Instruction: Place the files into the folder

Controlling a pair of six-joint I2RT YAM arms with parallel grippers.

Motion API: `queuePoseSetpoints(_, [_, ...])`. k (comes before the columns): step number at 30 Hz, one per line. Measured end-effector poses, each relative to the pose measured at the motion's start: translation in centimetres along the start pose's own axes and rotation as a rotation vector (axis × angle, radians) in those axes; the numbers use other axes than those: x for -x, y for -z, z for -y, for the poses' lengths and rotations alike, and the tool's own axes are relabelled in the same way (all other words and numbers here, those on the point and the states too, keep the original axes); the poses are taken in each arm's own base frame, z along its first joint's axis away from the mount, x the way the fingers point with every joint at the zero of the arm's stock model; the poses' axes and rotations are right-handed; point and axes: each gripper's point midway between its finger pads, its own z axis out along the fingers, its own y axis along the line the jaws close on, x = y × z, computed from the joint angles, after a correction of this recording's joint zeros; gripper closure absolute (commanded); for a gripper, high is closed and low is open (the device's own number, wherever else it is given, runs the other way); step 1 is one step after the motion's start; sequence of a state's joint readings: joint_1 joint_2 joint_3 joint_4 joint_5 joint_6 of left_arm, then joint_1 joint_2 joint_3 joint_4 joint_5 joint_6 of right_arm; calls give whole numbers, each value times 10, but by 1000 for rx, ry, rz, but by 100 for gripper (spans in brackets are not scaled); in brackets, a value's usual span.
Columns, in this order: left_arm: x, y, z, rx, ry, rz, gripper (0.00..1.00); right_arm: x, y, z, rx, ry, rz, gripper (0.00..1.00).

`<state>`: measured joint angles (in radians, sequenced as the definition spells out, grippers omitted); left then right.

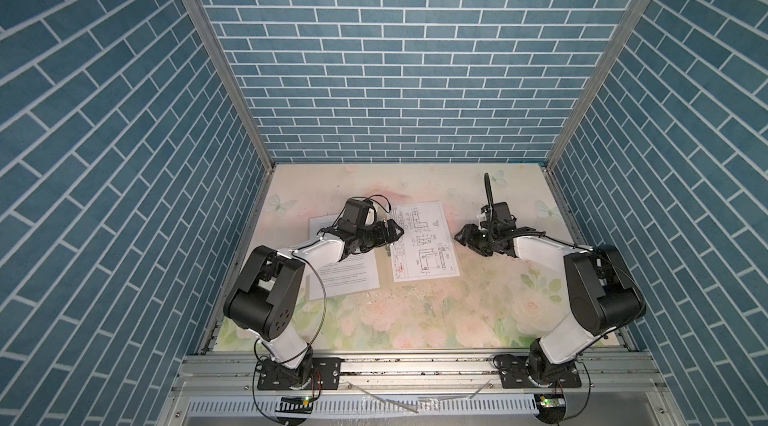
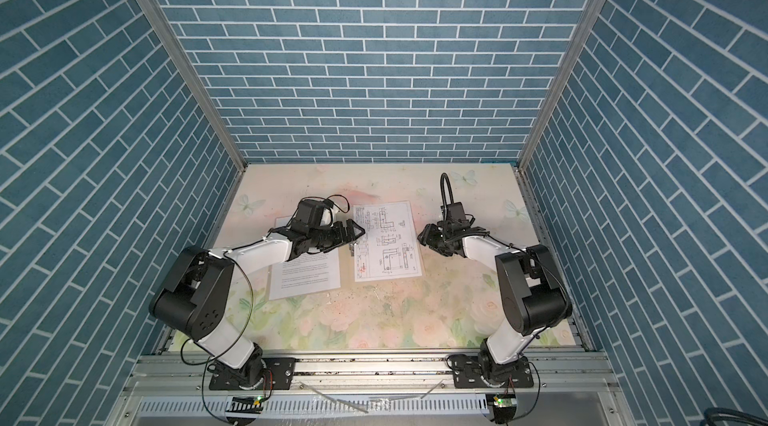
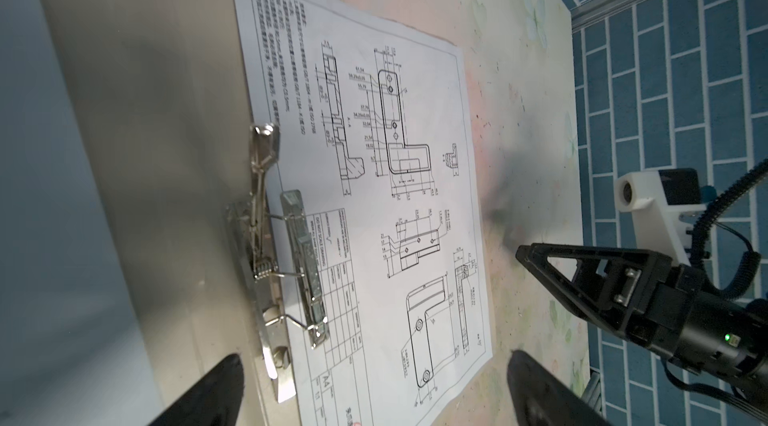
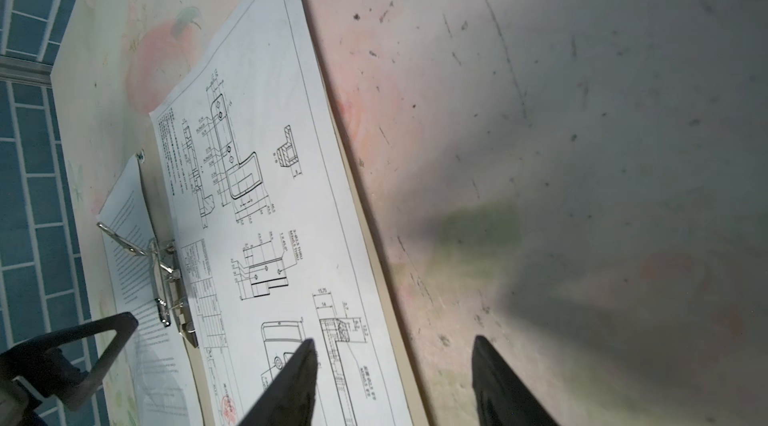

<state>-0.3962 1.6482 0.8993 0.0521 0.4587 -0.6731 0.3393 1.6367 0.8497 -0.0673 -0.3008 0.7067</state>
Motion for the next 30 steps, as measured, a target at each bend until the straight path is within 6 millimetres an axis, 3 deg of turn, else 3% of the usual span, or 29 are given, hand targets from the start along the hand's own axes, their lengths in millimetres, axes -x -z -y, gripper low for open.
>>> queuePoseSetpoints(5, [19, 3, -10, 21, -8, 25, 0, -1, -1, 4, -10, -4, 1, 41])
queuePoseSetpoints(13, [36, -20, -13, -9, -51, 9, 0, 3, 0, 3, -5, -3, 15, 41])
queuePoseSetpoints(20, [47, -34, -5, -60, -109, 8, 0, 6, 0, 4, -2, -5, 23, 41])
queuePoseSetpoints(30, [56, -32, 15, -154, -150, 40, 0, 5, -2, 5, -2, -7, 18, 41])
